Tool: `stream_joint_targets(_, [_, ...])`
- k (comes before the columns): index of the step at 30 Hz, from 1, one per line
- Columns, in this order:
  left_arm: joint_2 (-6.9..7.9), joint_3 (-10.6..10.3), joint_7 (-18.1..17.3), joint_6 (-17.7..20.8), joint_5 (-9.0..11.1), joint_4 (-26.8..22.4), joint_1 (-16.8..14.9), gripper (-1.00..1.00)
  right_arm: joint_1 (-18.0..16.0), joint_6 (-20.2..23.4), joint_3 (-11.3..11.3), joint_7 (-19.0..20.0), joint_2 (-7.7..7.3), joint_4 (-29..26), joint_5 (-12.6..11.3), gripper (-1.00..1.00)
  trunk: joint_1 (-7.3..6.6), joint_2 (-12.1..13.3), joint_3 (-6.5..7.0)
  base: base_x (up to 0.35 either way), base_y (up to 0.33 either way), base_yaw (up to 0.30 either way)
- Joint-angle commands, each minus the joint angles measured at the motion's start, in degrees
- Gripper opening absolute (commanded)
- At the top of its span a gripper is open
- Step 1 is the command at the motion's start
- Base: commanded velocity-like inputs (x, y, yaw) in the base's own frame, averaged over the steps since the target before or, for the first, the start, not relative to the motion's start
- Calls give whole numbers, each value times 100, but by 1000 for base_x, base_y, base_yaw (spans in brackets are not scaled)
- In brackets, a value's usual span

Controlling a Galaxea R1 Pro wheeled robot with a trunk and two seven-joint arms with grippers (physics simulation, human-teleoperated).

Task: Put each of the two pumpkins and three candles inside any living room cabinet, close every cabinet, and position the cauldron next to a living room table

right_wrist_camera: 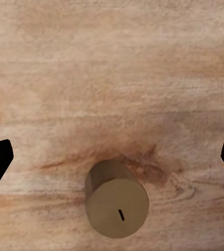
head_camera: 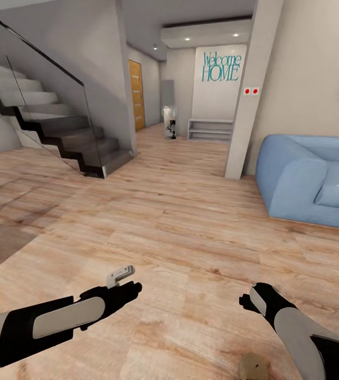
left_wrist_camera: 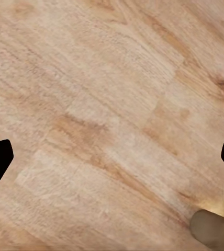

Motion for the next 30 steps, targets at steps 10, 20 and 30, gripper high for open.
stream_joint_targets(10, [26,-23,9,-61,40,-36,-12,100,-2,26,2,-17,1,-9,-23,100,199,-365,-190,-129,0,0])
stream_joint_targets(20, [28,-27,18,-69,40,-37,-10,100,-2,26,-1,-24,6,-9,-23,100,225,-378,-411,-10,0,0])
stream_joint_targets(30, [28,-32,18,-78,40,-37,-10,100,-2,26,0,-20,2,-9,-19,100,250,-391,-633,0,0,0])
